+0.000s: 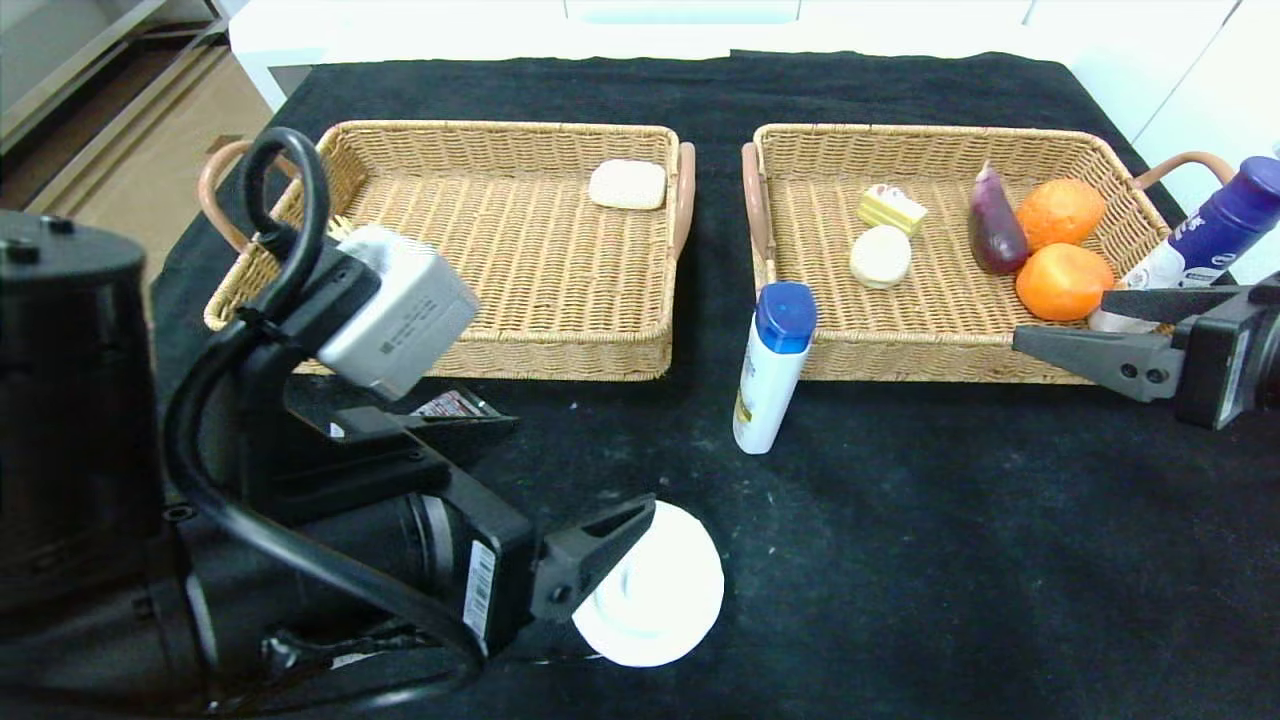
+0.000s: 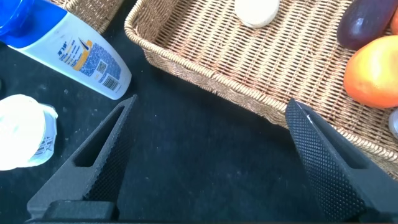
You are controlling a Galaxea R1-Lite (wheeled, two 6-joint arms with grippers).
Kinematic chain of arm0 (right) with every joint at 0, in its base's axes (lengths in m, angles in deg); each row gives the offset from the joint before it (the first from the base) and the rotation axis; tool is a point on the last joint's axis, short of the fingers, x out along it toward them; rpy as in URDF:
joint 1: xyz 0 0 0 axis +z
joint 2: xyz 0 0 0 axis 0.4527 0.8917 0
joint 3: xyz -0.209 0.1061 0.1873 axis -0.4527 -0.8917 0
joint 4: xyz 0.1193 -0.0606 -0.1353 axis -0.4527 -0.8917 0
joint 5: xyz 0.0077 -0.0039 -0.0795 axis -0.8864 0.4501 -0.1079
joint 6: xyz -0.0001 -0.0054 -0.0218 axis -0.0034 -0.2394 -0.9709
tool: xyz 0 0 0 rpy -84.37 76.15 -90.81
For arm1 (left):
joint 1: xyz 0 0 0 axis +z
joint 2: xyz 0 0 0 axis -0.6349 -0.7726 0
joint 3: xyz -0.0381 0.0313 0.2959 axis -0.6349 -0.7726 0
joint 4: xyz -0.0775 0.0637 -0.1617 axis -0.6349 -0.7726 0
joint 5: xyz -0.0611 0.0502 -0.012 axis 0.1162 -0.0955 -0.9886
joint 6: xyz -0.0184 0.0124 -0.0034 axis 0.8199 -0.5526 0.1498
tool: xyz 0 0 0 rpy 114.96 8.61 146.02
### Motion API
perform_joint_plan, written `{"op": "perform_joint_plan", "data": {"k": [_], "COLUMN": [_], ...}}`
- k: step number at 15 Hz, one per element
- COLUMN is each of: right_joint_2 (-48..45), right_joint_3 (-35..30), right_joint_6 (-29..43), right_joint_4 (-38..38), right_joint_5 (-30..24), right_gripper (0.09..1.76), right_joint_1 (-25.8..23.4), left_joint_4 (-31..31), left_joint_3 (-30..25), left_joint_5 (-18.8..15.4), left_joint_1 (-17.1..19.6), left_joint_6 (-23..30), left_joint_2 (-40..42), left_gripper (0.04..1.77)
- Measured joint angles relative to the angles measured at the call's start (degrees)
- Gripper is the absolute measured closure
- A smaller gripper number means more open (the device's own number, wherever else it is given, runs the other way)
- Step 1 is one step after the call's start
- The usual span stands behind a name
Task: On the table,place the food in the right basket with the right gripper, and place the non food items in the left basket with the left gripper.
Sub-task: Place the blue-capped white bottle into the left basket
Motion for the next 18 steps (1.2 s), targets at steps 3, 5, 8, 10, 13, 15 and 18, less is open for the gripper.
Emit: {"op": "perform_joint_plan", "data": {"k": [3, 5, 8, 10, 13, 15, 18], "right_joint_2": [0.0, 0.0, 0.0, 0.0, 0.0, 0.1, 0.1], "right_joint_3": [0.0, 0.0, 0.0, 0.0, 0.0, 0.0, 0.1], "right_joint_6": [0.0, 0.0, 0.0, 0.0, 0.0, 0.0, 0.0], "right_joint_4": [0.0, 0.1, 0.1, 0.1, 0.1, 0.1, 0.2], "right_joint_5": [0.0, 0.0, 0.0, 0.1, 0.2, 0.2, 0.2], "right_gripper": [0.15, 0.15, 0.15, 0.15, 0.15, 0.15, 0.15], "right_joint_1": [0.0, -0.1, -0.1, -0.2, -0.3, -0.3, -0.4], "left_joint_4": [3.5, 7.4, 13.8, 14.5, 14.7, 14.6, 14.8], "left_joint_3": [0.4, 0.6, 1.0, 2.2, 4.6, 6.7, 9.4], "left_joint_5": [2.0, 5.5, 8.5, 10.3, 12.2, 13.2, 15.7], "left_joint_1": [-2.0, -3.3, -4.7, -5.6, -6.8, -7.5, -7.9], "left_joint_6": [0.1, 0.4, 0.8, 0.9, 1.9, 3.5, 4.2], "left_joint_2": [-3.5, -6.3, -10.5, -13.0, -16.0, -17.8, -20.8], "left_gripper": [0.09, 0.09, 0.09, 0.09, 0.09, 0.09, 0.09]}}
